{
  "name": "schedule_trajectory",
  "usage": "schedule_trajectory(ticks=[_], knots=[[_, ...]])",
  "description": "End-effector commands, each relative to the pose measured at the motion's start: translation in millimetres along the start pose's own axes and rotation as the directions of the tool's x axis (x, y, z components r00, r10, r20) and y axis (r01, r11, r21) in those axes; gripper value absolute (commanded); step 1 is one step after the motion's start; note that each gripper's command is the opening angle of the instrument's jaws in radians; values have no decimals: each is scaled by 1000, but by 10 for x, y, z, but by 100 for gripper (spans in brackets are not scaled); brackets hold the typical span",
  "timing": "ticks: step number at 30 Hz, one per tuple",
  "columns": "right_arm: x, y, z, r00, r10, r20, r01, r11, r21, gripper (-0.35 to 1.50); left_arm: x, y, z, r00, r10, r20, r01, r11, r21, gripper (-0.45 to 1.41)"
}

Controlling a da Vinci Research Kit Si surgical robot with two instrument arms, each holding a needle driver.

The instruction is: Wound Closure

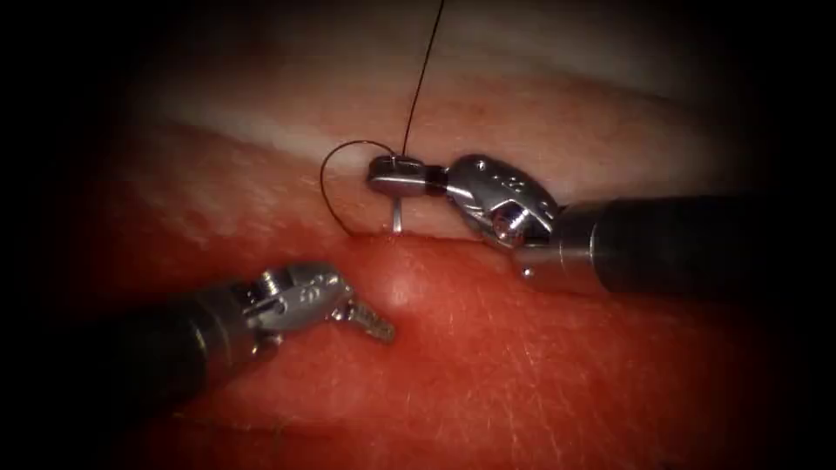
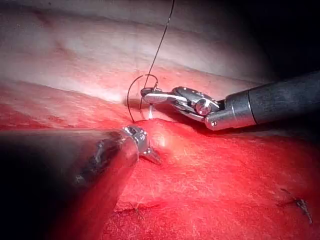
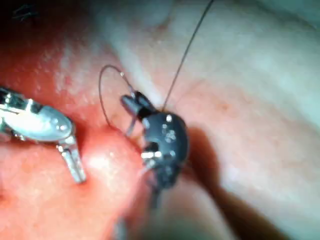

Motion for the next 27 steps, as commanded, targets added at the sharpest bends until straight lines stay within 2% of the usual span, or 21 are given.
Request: schedule_trajectory(ticks=[1, 15, 27], knots=[[-3, 1, 10, 1000, 20, -1, -20, 1000, 3, -35, -1, -6, 5, 1000, 2, 1, -2, 1000, -2, -45], [-8, -2, 7, 986, 168, 3, -168, 986, 6, -35, -2, -6, 4, 1000, 3, 1, -3, 1000, -4, -45], [-9, -2, 9, 947, 322, -2, -322, 947, 4, -35, -3, -8, 3, 1000, 3, 1, -3, 1000, -5, -45]])
